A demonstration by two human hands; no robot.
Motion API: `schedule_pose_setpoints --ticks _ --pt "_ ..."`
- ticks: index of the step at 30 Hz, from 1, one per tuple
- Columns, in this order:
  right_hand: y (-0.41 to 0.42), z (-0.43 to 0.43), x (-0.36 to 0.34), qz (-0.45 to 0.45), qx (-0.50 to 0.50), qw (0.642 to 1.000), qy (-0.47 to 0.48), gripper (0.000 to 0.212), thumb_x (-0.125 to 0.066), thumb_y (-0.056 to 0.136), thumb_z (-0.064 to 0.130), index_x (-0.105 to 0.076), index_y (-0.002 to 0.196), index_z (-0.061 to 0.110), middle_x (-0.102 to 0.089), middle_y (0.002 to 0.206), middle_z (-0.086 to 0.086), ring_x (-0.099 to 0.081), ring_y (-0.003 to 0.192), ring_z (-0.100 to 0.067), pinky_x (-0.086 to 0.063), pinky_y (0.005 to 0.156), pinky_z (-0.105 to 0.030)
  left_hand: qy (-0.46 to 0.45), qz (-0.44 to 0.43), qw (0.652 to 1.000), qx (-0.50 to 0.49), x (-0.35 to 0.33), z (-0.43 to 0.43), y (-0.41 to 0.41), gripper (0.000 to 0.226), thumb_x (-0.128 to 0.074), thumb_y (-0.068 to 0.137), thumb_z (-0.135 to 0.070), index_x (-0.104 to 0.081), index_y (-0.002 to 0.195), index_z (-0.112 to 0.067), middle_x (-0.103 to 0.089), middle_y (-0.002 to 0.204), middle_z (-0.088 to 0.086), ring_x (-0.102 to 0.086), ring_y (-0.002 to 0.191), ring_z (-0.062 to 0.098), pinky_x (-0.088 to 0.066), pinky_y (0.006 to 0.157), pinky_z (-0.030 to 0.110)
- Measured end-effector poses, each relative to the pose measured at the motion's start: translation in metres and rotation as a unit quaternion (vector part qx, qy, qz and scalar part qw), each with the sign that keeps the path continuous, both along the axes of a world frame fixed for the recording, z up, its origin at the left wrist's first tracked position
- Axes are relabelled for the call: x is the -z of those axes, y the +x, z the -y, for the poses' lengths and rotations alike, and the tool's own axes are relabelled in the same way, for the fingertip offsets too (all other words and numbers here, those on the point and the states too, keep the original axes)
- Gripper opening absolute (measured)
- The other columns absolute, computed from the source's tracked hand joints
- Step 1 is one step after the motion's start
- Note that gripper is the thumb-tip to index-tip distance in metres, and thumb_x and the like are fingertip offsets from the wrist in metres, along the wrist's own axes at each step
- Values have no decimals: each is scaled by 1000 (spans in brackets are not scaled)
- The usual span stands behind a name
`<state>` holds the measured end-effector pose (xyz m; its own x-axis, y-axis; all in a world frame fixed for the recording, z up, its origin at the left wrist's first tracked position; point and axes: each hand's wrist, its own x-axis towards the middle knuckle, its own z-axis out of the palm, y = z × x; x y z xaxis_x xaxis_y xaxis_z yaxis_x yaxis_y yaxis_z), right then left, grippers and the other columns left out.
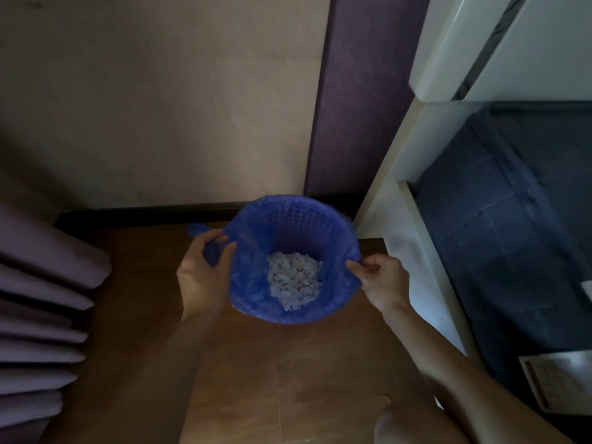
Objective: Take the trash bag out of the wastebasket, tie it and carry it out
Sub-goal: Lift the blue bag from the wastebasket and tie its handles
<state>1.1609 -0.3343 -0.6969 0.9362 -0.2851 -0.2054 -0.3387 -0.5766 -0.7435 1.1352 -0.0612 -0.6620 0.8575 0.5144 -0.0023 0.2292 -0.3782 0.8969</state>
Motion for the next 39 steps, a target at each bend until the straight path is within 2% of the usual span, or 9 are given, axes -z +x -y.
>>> schedule_pose_setpoints --ticks 11,16,20,24,28,30,32,35,39 --pt "0 -24 -39 179 -83 980 29 14 -73 88 14 -65 84 25 -53 88 12 -58 82 -5 -41 71 -3 9 83 982 167 -18 26 -3 16 -70 88 -25 -67 104 -23 -69 101 -16 -64 97 -5 -47 83 10" --pt "0 -44 -54 159 -178 969 60 32 -69 91 12 -60 81 41 -61 88 15 -53 92 5 -39 79 -6 52 17 957 286 -8 54 -1 42 -77 81 -34 -62 120 -26 -62 107 -12 -59 99 0 -38 85 5" --pt "-3 -54 -64 121 -214 967 66 18 -68 91 14 -67 86 32 -58 90 14 -55 92 -1 -40 81 -7 67 -18 949 308 -4 71 0 50 -77 80 -40 -62 123 -19 -64 106 -6 -59 95 6 -39 80 7" --pt "-3 -54 -70 123 -241 961 60 11 -69 91 18 -71 89 28 -64 95 8 -60 92 -5 -45 82 -13 43 -3 965 258 -7 77 4 5 -67 91 -21 -69 95 -20 -67 85 -11 -60 74 -5 -39 74 0" --pt "7 -15 -63 153 -100 983 -20 12 -64 92 16 -73 99 20 -69 100 -3 -65 91 -14 -49 80 -22 17 9 976 218 -2 80 6 8 -65 92 -22 -65 84 -24 -68 80 -12 -61 85 -5 -39 76 2" --pt "9 7 -50 80 -37 992 -86 24 -61 93 16 -68 116 17 -67 109 -10 -63 104 -27 -48 87 -34 19 4 974 224 2 81 7 9 -65 92 -23 -63 83 -24 -68 80 -12 -61 85 -3 -39 75 2" --pt "5 14 -38 -17 -21 1000 6 31 -58 94 15 -59 124 23 -66 108 -3 -62 107 -28 -46 86 -37 18 2 974 226 3 82 7 10 -65 92 -23 -63 82 -26 -68 80 -12 -61 84 -3 -39 75 2" --pt "2 10 -31 -95 0 982 161 16 -62 92 31 -56 105 39 -67 102 12 -66 98 -16 -52 89 -42 10 4 975 222 1 84 8 11 -65 92 -24 -62 82 -29 -68 81 -13 -62 84 -2 -41 76 5" --pt "8 13 -28 -22 2 990 138 34 -65 68 56 -72 83 26 -76 83 -3 -73 84 -27 -58 83 -55 17 20 978 207 -6 84 7 3 -63 93 -27 -62 96 -26 -68 91 -12 -63 85 2 -47 79 17"
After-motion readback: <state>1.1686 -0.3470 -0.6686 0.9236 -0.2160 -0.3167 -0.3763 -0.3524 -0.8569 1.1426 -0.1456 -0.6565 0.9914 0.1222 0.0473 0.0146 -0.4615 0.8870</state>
